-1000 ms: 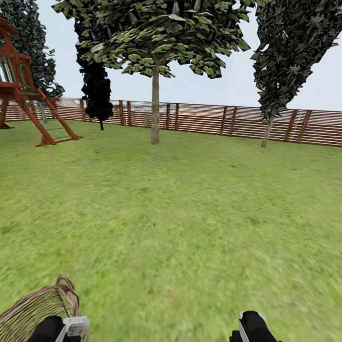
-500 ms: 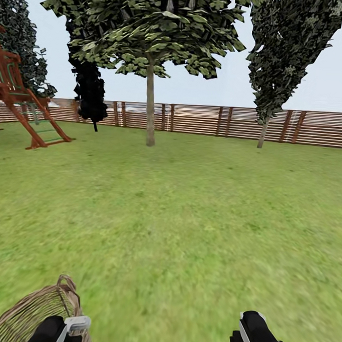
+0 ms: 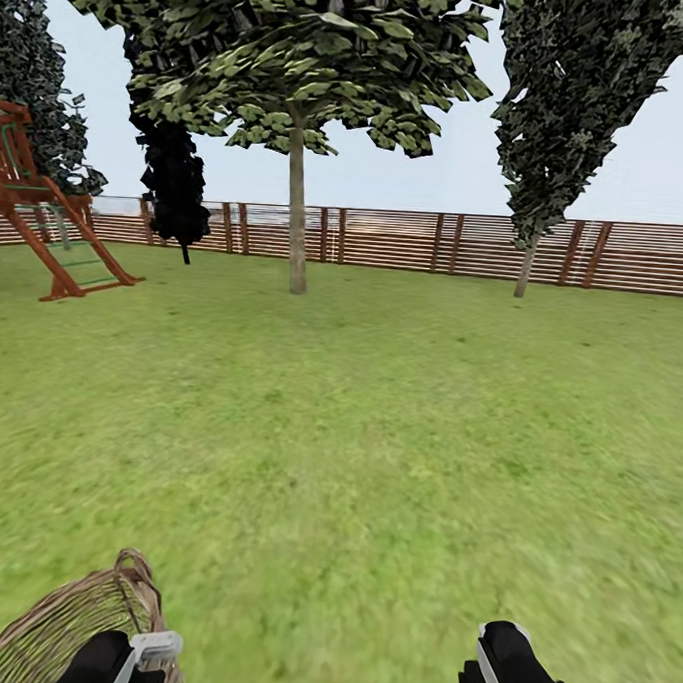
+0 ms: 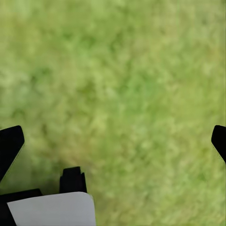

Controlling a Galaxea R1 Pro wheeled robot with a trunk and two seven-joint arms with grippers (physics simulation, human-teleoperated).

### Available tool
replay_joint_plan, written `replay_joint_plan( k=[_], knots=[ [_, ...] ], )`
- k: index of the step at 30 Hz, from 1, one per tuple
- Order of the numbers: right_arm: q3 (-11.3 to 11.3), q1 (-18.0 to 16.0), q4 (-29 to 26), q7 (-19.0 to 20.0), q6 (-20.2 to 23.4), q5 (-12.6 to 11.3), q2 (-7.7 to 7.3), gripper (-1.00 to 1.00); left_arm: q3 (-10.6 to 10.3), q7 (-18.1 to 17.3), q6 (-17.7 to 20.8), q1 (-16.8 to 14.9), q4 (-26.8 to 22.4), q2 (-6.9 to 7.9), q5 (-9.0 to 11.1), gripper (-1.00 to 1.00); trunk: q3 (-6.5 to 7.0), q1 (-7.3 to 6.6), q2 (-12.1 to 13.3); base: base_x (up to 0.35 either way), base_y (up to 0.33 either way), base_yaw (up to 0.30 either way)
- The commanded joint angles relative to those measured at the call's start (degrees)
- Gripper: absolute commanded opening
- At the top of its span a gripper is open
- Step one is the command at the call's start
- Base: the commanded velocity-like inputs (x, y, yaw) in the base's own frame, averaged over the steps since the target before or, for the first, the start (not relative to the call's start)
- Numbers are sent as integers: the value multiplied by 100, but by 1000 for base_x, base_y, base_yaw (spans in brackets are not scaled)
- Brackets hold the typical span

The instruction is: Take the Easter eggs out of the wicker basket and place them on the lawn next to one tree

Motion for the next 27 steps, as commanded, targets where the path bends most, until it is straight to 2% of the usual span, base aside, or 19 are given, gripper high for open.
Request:
replay_joint_plan(
  k=[1, 7, 11, 27],
  knots=[
    [-11, -2, -6, 16, 28, 42, 3, 100, 8, -26, 22, -4, -4, -3, -120, -100, -6, 3, -3, 338, 0, 0],
    [12, -2, -6, 16, 20, 52, 42, 100, 7, -21, 22, -4, -17, -10, -118, -100, -6, 3, -3, 338, 0, 0],
    [7, -2, -6, 16, 19, 52, 42, 100, -1, -5, 22, -4, -3, -113, -126, -100, -6, 3, -3, 338, 0, 0],
    [6, -2, -6, 17, 19, 52, 38, 100, 7, -10, 22, -4, -11, -158, -126, -100, -6, 3, -3, 338, 0, 0]
  ],
)
